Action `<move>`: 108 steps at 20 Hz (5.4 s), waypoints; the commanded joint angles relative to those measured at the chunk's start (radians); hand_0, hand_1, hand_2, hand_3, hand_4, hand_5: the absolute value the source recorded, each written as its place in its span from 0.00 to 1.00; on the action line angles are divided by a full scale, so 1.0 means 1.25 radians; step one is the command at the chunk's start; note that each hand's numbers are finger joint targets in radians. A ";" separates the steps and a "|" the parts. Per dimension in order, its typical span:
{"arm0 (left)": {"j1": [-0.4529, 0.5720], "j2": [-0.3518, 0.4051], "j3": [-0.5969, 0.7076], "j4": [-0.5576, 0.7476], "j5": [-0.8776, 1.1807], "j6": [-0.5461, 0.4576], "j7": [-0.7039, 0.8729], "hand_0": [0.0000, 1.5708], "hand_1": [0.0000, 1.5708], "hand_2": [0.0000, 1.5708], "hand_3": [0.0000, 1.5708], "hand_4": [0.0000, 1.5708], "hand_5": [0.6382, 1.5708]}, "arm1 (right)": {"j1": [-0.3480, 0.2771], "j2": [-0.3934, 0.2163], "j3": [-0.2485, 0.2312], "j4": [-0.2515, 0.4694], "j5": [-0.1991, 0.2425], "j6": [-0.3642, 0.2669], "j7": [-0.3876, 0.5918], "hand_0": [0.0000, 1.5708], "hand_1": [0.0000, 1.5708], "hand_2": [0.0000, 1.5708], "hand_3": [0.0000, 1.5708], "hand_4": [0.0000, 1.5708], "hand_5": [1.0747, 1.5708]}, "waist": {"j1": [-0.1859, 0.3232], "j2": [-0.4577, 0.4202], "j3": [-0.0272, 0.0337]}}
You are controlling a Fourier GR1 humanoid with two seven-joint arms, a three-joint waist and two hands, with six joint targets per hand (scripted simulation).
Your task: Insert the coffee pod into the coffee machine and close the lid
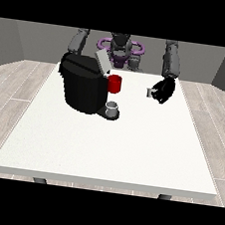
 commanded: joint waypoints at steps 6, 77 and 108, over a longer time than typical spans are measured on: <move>-0.050 -0.032 0.004 -0.039 0.020 -0.110 0.070 0.92 0.92 0.88 0.83 0.37 1.00 | -0.004 -0.039 -0.036 0.109 -0.010 0.023 -0.029 0.00 0.00 0.00 0.00 0.17 1.00 | 0.044 -0.077 -0.0009; -0.416 -0.055 0.182 -0.084 0.149 -0.104 0.269 0.00 0.00 0.22 0.23 0.00 1.00 | -0.186 -0.093 -0.043 0.232 -0.045 0.158 -0.114 0.00 0.00 0.00 0.00 0.20 1.00 | -0.079 0.115 -0.0011; 0.338 -0.217 0.242 -0.100 0.364 -0.257 -0.017 0.00 0.00 0.00 0.00 0.20 1.00 | 0.129 0.008 0.244 -0.271 0.083 0.043 0.102 0.00 0.00 0.00 0.00 0.13 1.00 | 0.053 -0.443 -0.0016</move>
